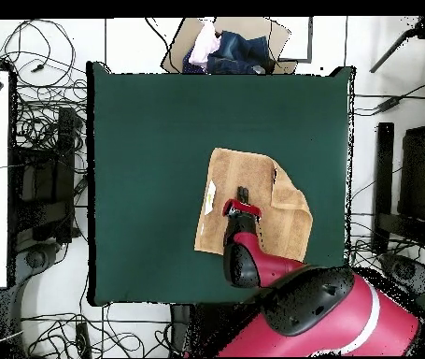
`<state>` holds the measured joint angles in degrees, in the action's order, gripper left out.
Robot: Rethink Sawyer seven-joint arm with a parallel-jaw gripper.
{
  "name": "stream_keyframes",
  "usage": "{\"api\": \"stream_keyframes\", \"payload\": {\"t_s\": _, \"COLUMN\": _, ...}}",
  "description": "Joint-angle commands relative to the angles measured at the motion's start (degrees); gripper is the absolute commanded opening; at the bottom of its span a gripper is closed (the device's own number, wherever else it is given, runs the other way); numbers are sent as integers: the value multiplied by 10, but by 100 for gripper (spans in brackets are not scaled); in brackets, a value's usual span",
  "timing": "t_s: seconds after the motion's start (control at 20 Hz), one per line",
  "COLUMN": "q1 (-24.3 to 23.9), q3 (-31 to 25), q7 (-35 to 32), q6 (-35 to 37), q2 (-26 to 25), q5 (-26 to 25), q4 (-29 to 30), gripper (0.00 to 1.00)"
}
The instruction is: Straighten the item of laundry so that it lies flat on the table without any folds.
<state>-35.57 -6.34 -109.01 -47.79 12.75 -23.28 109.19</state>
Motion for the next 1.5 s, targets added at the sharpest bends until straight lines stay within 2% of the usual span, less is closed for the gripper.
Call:
{"api": "stream_keyframes", "payload": {"t_s": 0.05, "q1": -18, "q3": 8, "q7": -91, "q6": 40, "q2": -37, "q5": -2, "q4": -52, "gripper": 0}}
{"api": "stream_keyframes", "payload": {"t_s": 0.25, "q1": -14, "q3": 18, "q7": -83, "q6": 33, "q2": -13, "q5": -1, "q4": -38, "gripper": 0}}
{"api": "stream_keyframes", "payload": {"t_s": 0.5, "q1": -21, "q3": 19, "q7": -76, "q6": 86, "q2": 69, "q5": -17, "q4": -6, "gripper": 0}}
{"api": "stream_keyframes", "payload": {"t_s": 0.75, "q1": -37, "q3": 4, "q7": -78, "q6": 119, "q2": 94, "q5": -37, "q4": -13, "gripper": 0}}
{"api": "stream_keyframes", "payload": {"t_s": 1.0, "q1": -42, "q3": -2, "q7": -77, "q6": 131, "q2": 100, "q5": -40, "q4": -13, "gripper": 0}}
{"api": "stream_keyframes", "payload": {"t_s": 1.5, "q1": -50, "q3": -22, "q7": -73, "q6": 143, "q2": 61, "q5": -57, "q4": -49, "gripper": 0}}
